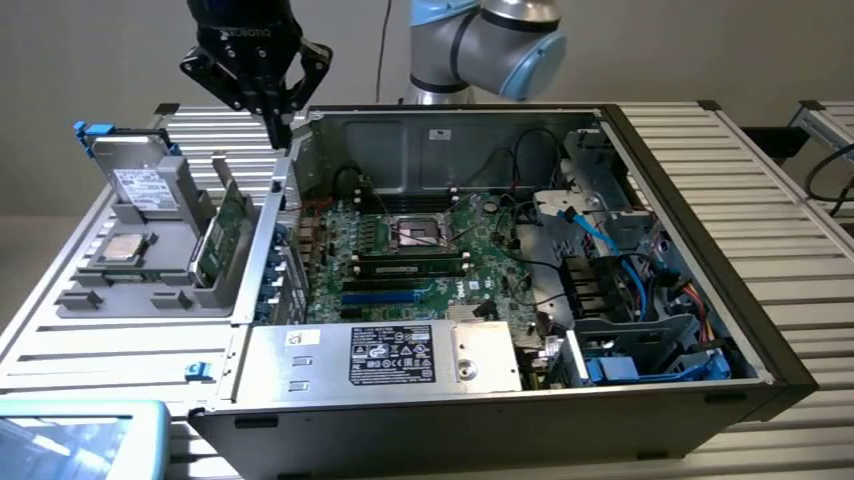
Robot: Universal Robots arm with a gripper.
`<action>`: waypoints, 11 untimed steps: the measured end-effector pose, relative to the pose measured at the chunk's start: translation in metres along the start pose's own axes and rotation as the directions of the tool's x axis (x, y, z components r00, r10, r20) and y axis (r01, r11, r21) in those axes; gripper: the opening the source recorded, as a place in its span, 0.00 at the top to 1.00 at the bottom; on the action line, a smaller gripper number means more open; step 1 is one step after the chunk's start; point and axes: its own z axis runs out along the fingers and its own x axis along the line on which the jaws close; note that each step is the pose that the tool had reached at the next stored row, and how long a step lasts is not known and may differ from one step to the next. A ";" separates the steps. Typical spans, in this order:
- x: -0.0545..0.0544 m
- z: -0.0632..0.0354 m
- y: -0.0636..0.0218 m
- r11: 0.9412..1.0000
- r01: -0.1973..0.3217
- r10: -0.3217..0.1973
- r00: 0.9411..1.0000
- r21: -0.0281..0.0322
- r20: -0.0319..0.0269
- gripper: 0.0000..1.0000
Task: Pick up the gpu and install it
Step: 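Reach for the gpu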
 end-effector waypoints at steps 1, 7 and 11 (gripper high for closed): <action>0.004 -0.0001 -0.0003 1.000 0.000 0.000 1.000 0.000 0.000 0.88; 0.032 -0.0005 -0.0022 1.000 0.000 0.000 1.000 0.000 0.000 0.88; 0.050 -0.0007 -0.0035 1.000 0.000 0.000 1.000 0.000 0.000 0.88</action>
